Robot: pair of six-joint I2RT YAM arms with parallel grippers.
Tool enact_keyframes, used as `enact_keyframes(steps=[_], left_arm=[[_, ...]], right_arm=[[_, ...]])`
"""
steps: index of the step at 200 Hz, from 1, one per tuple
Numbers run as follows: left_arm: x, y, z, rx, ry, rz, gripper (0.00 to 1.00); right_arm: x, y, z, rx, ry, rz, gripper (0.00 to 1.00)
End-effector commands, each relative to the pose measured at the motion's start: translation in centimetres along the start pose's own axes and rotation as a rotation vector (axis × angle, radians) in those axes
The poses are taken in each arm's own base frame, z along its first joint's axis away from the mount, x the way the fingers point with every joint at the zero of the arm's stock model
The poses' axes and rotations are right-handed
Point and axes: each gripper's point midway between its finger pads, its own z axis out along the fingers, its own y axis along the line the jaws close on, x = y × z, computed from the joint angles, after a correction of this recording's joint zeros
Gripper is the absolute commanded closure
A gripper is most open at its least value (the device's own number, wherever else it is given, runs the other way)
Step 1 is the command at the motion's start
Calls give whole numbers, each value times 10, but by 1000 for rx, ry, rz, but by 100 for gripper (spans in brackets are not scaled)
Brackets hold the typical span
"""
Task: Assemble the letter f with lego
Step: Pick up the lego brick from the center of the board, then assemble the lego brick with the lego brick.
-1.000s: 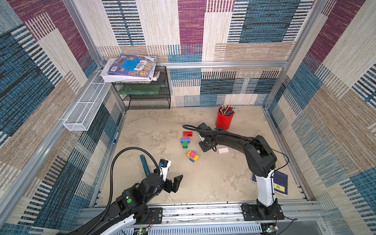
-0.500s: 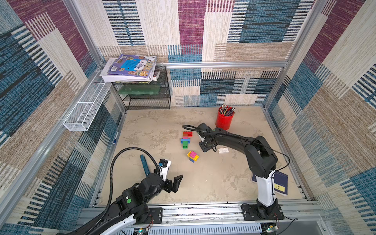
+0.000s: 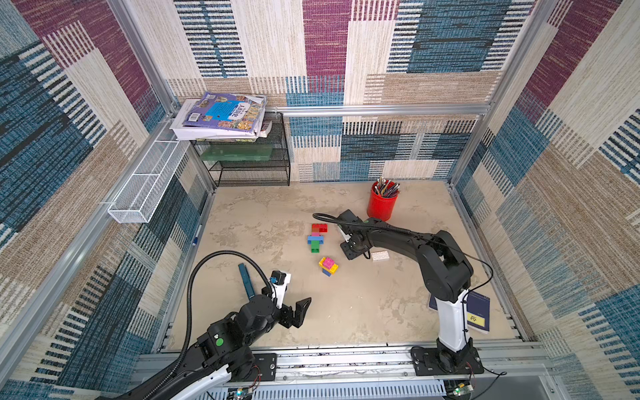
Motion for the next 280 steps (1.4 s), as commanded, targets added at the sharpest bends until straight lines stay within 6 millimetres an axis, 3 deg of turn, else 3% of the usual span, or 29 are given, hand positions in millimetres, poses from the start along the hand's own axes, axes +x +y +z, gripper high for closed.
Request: enact_keyframes(steps=[1,33,119,141,221,280], left_arm=[[-3,0,0,-3,-14,-17,1],[-8,0,-4,-7,-17,-11,1],[-28,0,-18,-34,-36,-4,1],[-28,9,-20,-88,-29,-27,1],[-33,8,-24,-99,-3,-22,1],[-23,0,-15,-48,13,-1,1]], right_arm=[[-1,3,0,-27,-2,-6,66],[-6,7,-16,-53,-19,-20,68],[-31,31,-83,-86,-100,-145,69],[-32,40,-96,-76,-109,-203,70],[-26,72,-114,-60,-96,-343,70],[-23,92,-113,-81,-85,-402,70]])
